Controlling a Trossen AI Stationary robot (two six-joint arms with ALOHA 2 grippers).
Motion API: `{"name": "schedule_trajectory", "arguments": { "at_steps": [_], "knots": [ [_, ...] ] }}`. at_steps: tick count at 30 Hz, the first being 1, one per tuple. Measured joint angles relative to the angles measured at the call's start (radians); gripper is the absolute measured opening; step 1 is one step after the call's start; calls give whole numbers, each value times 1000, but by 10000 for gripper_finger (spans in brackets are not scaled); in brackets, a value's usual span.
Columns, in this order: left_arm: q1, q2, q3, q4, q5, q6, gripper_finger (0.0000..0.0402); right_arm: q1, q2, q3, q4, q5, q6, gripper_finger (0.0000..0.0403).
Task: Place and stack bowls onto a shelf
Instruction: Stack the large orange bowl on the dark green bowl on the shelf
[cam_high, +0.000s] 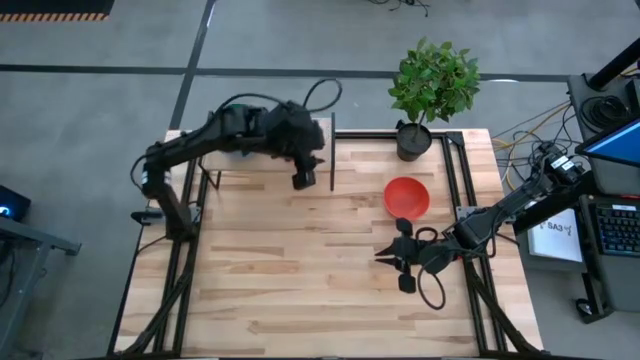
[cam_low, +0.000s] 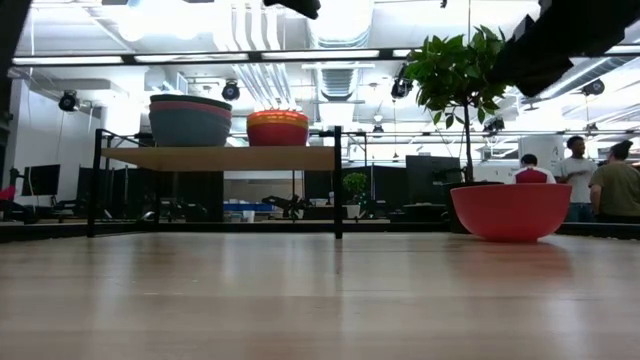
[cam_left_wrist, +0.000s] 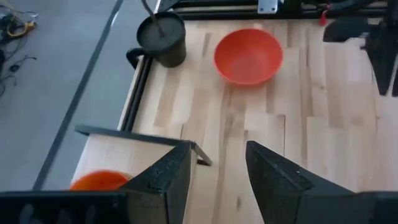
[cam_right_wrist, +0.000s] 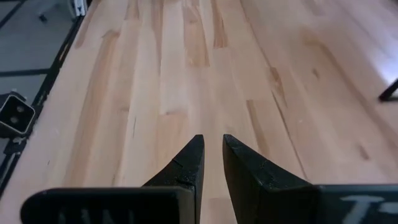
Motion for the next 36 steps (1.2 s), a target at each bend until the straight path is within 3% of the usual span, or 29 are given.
{"name": "schedule_trajectory", "arguments": {
  "at_steps": [5,12,19,23,26,29,33,36],
  "knots": [
    [-87,-151,-245,135,-32,-59,134,2,21,-13,0,0,50,47],
    [-211,-403,-670,497,-60,-153,134,0,40,-5,14,1,33,47],
    [-332,-607,-1024,920,-266,-86,134,-7,37,70,70,126,29,49],
    [-346,-697,-1147,1037,-421,-48,134,-45,37,144,13,122,28,63],
    [-346,-750,-1202,1036,-548,-47,134,-92,37,209,-88,101,99,86],
    [-345,-794,-1251,1036,-650,-55,134,-165,38,285,-301,92,308,108],
    [-346,-838,-1317,1038,-671,-102,134,-283,58,374,-672,-17,567,129],
    [-346,-857,-1360,1030,-671,-119,134,-363,95,412,-851,-119,637,137]
  ]
}}
